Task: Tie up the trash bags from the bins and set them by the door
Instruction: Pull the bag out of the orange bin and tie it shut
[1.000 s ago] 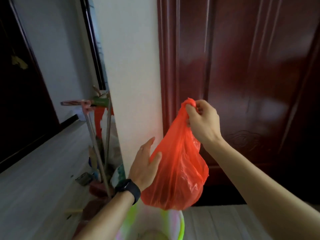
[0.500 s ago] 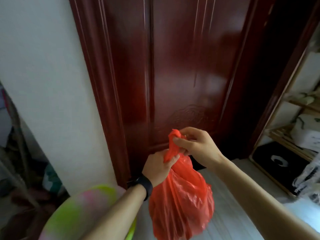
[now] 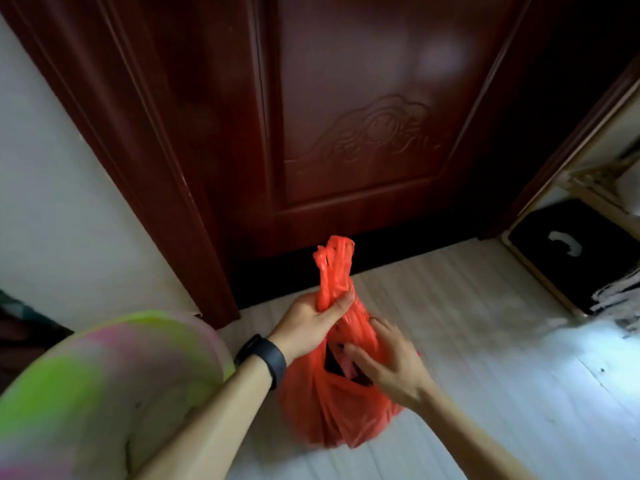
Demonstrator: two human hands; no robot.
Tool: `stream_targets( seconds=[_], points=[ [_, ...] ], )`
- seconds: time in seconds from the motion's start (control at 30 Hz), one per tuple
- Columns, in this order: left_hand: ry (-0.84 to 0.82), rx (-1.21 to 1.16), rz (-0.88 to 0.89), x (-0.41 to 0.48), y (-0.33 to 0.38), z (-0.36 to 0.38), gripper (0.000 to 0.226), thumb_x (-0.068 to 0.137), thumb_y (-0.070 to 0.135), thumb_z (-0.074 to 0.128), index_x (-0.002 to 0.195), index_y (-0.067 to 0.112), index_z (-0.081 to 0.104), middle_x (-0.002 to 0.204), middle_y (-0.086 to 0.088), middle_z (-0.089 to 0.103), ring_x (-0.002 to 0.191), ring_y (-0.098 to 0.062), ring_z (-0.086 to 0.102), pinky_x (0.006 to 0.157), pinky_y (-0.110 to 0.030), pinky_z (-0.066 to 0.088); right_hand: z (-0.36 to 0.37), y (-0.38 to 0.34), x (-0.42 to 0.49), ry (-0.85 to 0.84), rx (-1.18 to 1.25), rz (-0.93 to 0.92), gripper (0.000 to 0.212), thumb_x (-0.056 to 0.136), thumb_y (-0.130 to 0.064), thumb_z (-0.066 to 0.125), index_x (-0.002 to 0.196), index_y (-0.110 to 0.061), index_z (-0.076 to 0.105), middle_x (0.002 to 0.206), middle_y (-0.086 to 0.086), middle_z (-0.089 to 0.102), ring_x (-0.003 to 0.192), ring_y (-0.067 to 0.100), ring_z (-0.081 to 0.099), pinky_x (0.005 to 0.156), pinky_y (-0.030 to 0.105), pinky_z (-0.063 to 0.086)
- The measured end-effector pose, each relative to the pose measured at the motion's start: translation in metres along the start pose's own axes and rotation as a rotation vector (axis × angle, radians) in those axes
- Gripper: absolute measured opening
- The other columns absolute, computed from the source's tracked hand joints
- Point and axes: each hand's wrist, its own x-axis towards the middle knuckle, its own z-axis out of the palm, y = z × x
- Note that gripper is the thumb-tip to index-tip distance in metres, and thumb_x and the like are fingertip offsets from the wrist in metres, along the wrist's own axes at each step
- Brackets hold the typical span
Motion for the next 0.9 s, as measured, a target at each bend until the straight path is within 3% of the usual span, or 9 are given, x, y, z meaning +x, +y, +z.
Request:
stream_targets(
  seconds=[0.1, 0.17, 0.33, 0.43, 0.5, 0.57, 0.67, 0.83, 0.9],
  points=[
    [0.097, -0.035, 0.015, 0.003, -0.018, 0.0, 0.036, 0.081, 0.054, 0.07, 0.102, 0.025, 0.069, 0.093, 0.014, 0.075, 0.092, -0.003, 0.069, 0.087, -0.028, 0.052, 0.025, 0.017, 0.006, 0.301, 0.094, 0.174, 0.008, 0.097, -0.018, 0.055, 0.089, -0.02, 0.055, 0.066, -0.009, 0.062, 0.06, 0.002, 0.057, 0.058, 0.028, 0.039],
    [0.23, -0.05, 0.026, -0.003, -0.036, 0.004, 0.047, 0.072, 0.055, 0.077, 0.11, 0.031, 0.064, 0.095, 0.025, 0.071, 0.094, 0.003, 0.067, 0.088, -0.029, 0.05, 0.033, 0.023, 0.01, 0.426, 0.201, 0.354, 0.009, 0.1, -0.02, 0.048, 0.092, -0.02, 0.052, 0.059, -0.004, 0.057, 0.048, 0.005, 0.052, 0.05, 0.028, 0.038],
    [0.203, 0.151, 0.174, -0.021, -0.081, 0.02, 0.054, 0.08, 0.057, 0.07, 0.128, 0.037, 0.055, 0.109, 0.007, 0.07, 0.102, -0.011, 0.067, 0.087, -0.039, 0.053, 0.042, 0.035, 0.031, 0.494, 0.432, 0.639, 0.02, 0.101, -0.027, 0.041, 0.098, -0.014, 0.057, 0.083, 0.0, 0.067, 0.08, 0.023, 0.063, 0.075, 0.034, 0.045],
    [0.342, 0.345, 0.166, -0.02, -0.099, 0.029, 0.047, 0.09, 0.06, 0.049, 0.122, 0.03, 0.063, 0.121, 0.009, 0.064, 0.115, -0.007, 0.058, 0.098, -0.027, 0.047, 0.047, 0.041, 0.045, 0.402, 0.561, 0.809, 0.026, 0.098, -0.024, 0.043, 0.094, -0.011, 0.066, 0.086, 0.004, 0.072, 0.086, 0.025, 0.068, 0.085, 0.038, 0.053],
    [0.481, 0.33, 0.084, -0.012, -0.095, 0.034, 0.044, 0.095, 0.049, 0.046, 0.116, 0.018, 0.069, 0.117, -0.004, 0.069, 0.113, -0.019, 0.061, 0.088, -0.017, 0.042, 0.051, 0.041, 0.049, 0.268, 0.626, 0.855, 0.025, 0.094, -0.018, 0.046, 0.09, -0.007, 0.068, 0.083, 0.008, 0.073, 0.08, 0.024, 0.068, 0.08, 0.038, 0.055],
    [0.584, 0.166, -0.104, 0.001, -0.086, 0.038, 0.04, 0.098, 0.041, 0.045, 0.105, 0.01, 0.071, 0.098, -0.014, 0.073, 0.1, -0.033, 0.066, 0.072, -0.024, 0.041, 0.052, 0.04, 0.05, 0.143, 0.592, 0.852, 0.025, 0.094, -0.015, 0.047, 0.082, -0.006, 0.066, 0.077, 0.01, 0.068, 0.072, 0.022, 0.063, 0.067, 0.032, 0.051],
    [0.704, -0.133, -0.323, 0.016, -0.075, 0.037, 0.048, 0.101, 0.045, 0.036, 0.096, 0.006, 0.065, 0.083, -0.011, 0.067, 0.09, -0.032, 0.063, 0.076, -0.034, 0.044, 0.052, 0.048, 0.047, 0.21, 0.617, 0.833, 0.027, 0.097, -0.021, 0.047, 0.079, -0.01, 0.064, 0.069, 0.004, 0.056, 0.064, 0.018, 0.049, 0.058, 0.029, 0.039],
    [0.298, 0.123, -0.59, 0.033, -0.115, 0.042, 0.061, 0.093, 0.061, 0.033, 0.104, 0.014, 0.07, 0.105, -0.013, 0.072, 0.101, -0.032, 0.066, 0.09, -0.037, 0.05, 0.043, 0.044, 0.043, 0.56, 0.666, 0.558, 0.038, 0.093, -0.032, 0.041, 0.108, -0.017, 0.073, 0.106, -0.007, 0.074, 0.103, 0.009, 0.067, 0.092, 0.029, 0.05],
    [0.22, 0.073, -0.619, 0.036, -0.122, 0.045, 0.062, 0.094, 0.061, 0.033, 0.104, 0.013, 0.071, 0.103, -0.012, 0.073, 0.098, -0.03, 0.067, 0.088, -0.037, 0.052, 0.045, 0.036, 0.05, 0.517, 0.84, 0.548, 0.036, 0.1, -0.025, 0.037, 0.099, -0.012, 0.07, 0.093, 0.0, 0.077, 0.087, 0.016, 0.072, 0.079, 0.03, 0.056]
  ],
)
